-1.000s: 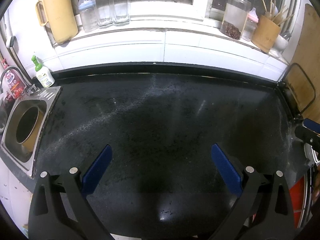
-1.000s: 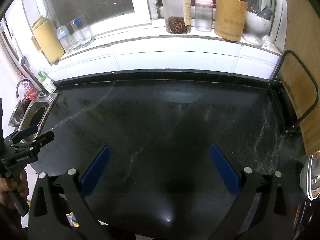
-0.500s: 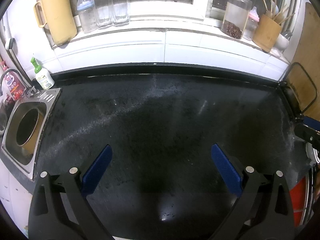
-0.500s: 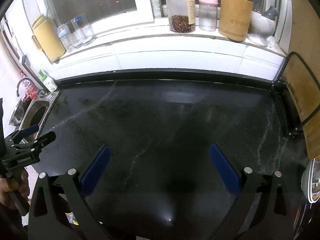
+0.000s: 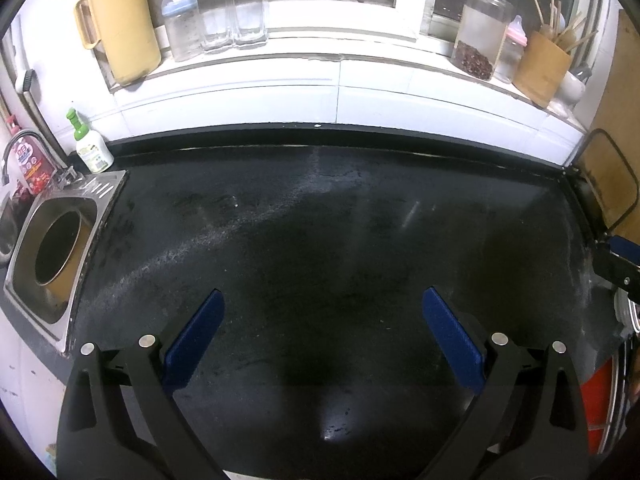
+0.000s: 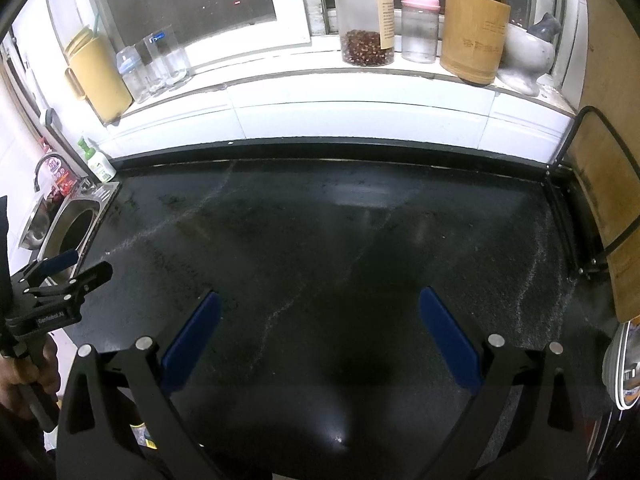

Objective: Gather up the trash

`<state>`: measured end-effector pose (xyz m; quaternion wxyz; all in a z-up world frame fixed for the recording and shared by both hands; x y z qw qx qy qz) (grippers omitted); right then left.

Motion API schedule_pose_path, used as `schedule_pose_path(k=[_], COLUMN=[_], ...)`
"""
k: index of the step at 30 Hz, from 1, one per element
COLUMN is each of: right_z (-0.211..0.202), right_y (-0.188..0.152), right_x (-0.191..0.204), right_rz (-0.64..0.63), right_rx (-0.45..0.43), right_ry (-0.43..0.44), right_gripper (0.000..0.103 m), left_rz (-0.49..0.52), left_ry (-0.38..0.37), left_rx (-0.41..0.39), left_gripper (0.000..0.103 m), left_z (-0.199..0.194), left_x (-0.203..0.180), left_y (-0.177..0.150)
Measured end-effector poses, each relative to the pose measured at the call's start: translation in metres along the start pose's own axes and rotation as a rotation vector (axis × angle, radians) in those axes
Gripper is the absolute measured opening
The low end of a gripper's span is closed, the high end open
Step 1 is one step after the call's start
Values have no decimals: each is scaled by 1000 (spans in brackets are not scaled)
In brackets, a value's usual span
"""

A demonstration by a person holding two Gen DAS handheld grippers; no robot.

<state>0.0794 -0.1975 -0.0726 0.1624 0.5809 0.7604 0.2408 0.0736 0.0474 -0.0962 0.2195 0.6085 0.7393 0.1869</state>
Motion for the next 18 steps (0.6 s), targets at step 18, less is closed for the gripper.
schedule_pose_path(k=[18], right_z=[8], right_y=[1], right_x=[-6], right_rz=[6], right_rx=[10], right_ry=[6], right_gripper=[96], left_rz=[7], left_ry=[10], left_rx=[-11], left_gripper=[96], left_z=[5], left_x=[2], left_y=[0])
Point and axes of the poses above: each gripper's, at about its wrist camera, not at the fingertips, and z roughly the way its jaws point, x to its left, y to its top, the point moved 7 cm from there along z, roughly the way its jaws point, and after that the axes turned 9 degrees about -z, right-handed, at the moved point
